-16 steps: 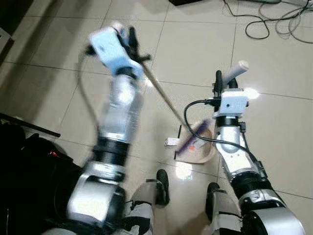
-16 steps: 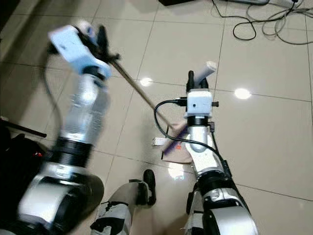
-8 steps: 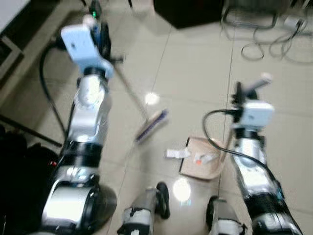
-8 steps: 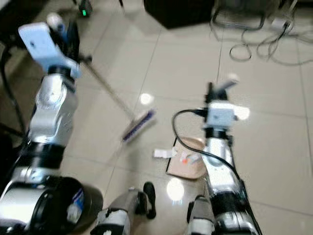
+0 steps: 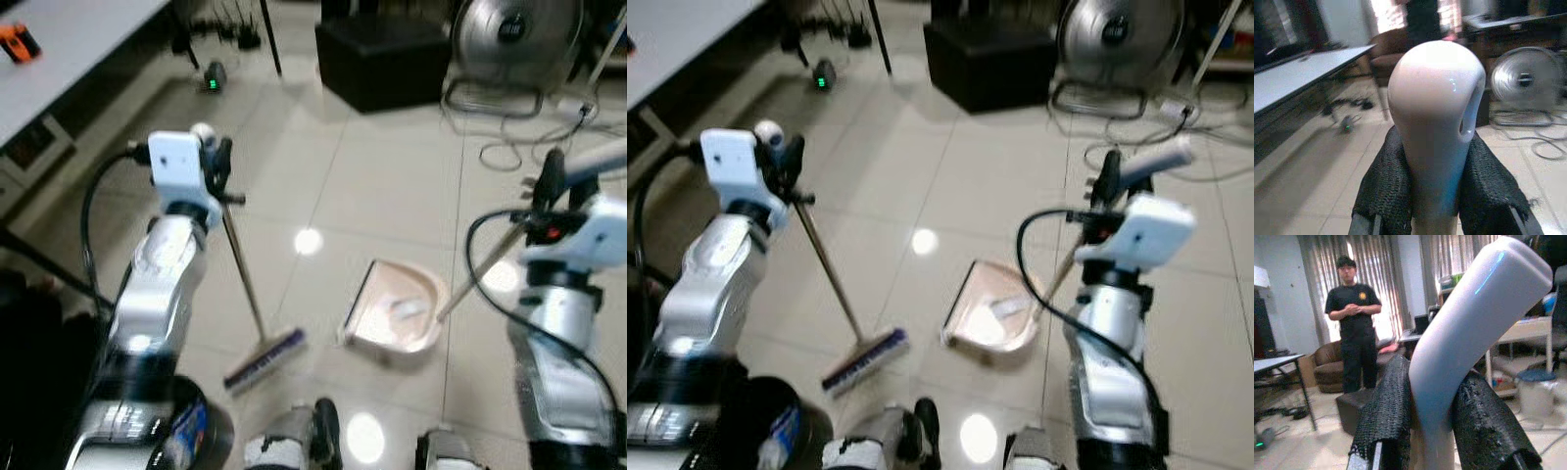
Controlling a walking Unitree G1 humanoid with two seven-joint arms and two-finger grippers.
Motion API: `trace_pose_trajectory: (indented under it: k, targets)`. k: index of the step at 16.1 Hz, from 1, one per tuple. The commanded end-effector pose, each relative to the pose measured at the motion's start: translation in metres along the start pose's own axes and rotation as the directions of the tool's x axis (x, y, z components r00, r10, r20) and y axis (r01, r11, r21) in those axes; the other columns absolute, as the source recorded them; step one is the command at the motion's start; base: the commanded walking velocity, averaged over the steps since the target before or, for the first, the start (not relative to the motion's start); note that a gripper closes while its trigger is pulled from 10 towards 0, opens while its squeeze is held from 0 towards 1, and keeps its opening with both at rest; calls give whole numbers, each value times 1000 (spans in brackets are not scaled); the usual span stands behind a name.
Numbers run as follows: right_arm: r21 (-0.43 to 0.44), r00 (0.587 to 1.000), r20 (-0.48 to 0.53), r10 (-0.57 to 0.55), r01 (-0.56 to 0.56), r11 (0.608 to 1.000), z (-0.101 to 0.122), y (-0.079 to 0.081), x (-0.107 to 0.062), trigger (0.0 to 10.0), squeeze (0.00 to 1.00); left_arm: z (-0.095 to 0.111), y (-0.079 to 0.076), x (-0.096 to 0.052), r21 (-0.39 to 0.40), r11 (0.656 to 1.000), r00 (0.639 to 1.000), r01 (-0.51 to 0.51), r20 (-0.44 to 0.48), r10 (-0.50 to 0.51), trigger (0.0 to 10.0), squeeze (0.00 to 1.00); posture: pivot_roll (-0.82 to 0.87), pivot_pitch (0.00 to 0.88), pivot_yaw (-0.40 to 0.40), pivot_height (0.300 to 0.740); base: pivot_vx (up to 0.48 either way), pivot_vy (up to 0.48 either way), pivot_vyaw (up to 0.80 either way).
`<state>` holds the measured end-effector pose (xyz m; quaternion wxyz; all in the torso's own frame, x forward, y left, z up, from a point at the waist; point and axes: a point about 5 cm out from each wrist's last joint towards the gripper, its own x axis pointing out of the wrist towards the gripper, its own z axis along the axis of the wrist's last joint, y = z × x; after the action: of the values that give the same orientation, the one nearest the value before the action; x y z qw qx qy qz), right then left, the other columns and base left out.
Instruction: Sweep floor
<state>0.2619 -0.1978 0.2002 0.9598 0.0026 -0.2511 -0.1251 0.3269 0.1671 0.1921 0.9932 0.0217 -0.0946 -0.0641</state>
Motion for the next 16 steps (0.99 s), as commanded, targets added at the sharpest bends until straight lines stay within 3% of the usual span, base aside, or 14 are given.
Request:
trace_pose_trajectory:
  k: [1,6,11,16]
  targets:
    - [62,999,-21,43,-42,997,15,5,2,10000,0,6,-1,-9,17,999,998,51,21,-52,10000,0,-59,49,174,740,0,0,0]
    - [88,995,-66,81,-75,993,51,0,27,10000,0,-13,-6,-41,11,994,989,110,-97,-108,10000,0,-67,24,156,740,0,0,0]
    - [133,976,-108,189,-174,976,64,15,41,10000,0,-20,-8,-52,-7,993,982,118,-146,-118,10000,0,-52,0,102,740,0,0,0]
    - [198,965,-130,229,-201,959,67,22,50,10000,0,-22,-7,-57,-8,995,982,97,-160,-97,10000,0,-41,0,58,740,0,0,0]
